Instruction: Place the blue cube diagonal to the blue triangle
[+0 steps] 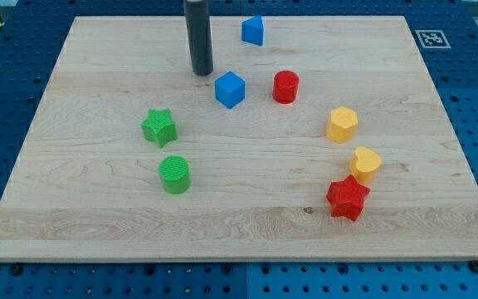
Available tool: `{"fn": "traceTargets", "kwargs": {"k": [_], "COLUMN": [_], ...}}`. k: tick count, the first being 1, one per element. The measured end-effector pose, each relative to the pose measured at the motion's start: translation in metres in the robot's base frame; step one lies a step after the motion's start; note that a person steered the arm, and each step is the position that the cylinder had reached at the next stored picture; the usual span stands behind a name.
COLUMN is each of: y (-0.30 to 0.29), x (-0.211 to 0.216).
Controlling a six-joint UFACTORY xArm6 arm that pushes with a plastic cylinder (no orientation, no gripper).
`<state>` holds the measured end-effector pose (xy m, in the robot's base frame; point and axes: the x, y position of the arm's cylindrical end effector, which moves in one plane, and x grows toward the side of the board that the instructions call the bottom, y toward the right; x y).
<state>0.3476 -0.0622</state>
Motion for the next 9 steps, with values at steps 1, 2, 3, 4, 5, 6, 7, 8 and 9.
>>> {"fn": "traceTargets", "kwargs": {"k": [1,2,3,4,5,6,7,8,9], "y": [0.0,0.006,0.044,0.048,0.048,0.048,0.048,0.043,0.041], "x": [0.046,0.063,0.074,0.074,0.048,0.021,0.0,-0.008,0.006]}}
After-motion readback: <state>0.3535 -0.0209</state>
